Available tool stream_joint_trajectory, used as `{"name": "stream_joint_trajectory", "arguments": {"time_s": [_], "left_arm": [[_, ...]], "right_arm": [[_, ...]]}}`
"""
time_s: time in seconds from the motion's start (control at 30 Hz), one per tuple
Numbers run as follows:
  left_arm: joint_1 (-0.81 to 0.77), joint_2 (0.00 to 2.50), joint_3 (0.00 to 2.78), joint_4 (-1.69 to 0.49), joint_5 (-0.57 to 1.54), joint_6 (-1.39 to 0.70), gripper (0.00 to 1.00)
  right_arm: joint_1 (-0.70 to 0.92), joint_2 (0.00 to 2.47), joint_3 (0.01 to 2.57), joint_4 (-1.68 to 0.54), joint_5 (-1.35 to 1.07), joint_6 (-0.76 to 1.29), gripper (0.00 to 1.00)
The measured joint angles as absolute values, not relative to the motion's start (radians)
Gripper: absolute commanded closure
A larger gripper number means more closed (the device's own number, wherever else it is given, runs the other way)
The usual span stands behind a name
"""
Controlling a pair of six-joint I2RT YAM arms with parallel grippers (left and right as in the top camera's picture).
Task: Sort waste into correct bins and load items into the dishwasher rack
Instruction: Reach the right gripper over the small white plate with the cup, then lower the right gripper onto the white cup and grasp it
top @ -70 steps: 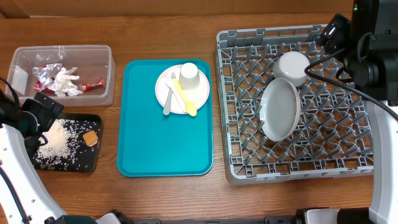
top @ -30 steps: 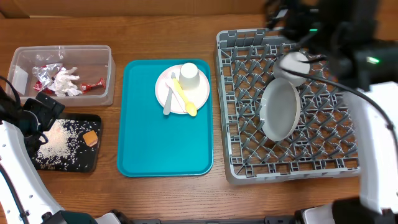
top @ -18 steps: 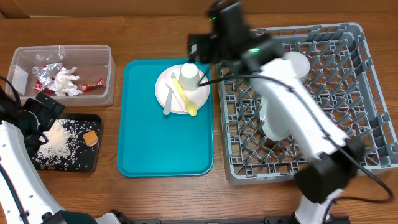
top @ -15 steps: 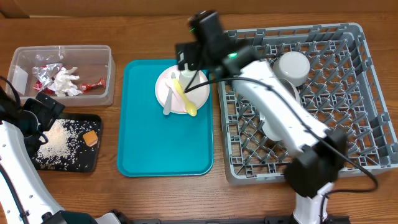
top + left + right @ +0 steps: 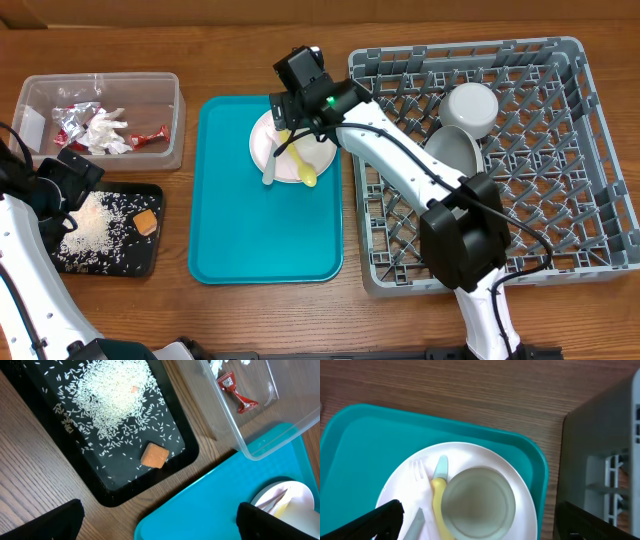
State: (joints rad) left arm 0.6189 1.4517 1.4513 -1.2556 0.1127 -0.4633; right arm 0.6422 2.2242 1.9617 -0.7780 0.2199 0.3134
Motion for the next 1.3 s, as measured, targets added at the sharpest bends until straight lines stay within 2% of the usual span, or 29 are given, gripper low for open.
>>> {"name": "stream_joint_trajectory", "arguments": {"time_s": [0.77, 0.9, 1.3], "left_arm": [[0.619, 1.452, 1.451, -1.256, 0.113, -0.463, 0.00], [0.619, 1.452, 1.451, -1.256, 0.113, -0.463, 0.00], [0.619, 1.452, 1.451, -1.256, 0.113, -0.463, 0.00]], "right_arm": [[0.642, 2.305, 1.954, -0.745, 0.187, 0.332, 0.00], [0.642, 2.307, 1.954, -0.743, 0.186, 0.339, 0.12], [0.642, 2.326, 1.952, -0.743, 0.182, 0.340, 0.15]]}}
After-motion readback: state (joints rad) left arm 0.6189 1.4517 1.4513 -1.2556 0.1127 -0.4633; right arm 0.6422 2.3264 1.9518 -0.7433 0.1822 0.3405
